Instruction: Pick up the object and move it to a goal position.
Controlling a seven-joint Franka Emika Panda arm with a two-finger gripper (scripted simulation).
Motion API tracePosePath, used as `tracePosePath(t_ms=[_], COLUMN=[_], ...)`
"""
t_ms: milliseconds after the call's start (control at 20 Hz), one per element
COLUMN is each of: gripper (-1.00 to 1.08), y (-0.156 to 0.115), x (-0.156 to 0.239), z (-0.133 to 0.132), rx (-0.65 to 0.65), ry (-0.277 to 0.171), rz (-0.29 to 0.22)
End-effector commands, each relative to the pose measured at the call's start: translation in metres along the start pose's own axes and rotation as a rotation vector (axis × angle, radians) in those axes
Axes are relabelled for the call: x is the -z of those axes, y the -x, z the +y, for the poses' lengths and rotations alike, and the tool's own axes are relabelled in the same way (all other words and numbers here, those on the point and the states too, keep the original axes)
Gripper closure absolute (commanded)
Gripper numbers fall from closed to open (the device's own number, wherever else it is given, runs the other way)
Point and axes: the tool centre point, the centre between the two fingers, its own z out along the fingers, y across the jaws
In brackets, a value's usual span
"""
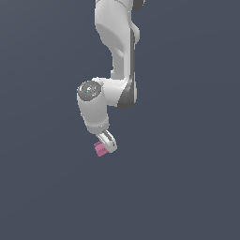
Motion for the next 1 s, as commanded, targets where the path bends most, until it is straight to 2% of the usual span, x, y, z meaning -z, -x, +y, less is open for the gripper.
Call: tracePosePath(t_ms=[0,300,600,950], gripper=[-0.92,-0.92,-0.92,-0.92], y=[-0.004,-0.009,-0.009,-0.009], x=[-0.004,-0.01,-0.012,-0.042], z=[0.001,0.003,0.003,0.004], rx=[-0.048,-0.11,-0.112,-0.116], ry=[-0.002,-0.004,-0.003,-0.004], rz=[0.002,0.005,0.005,0.005])
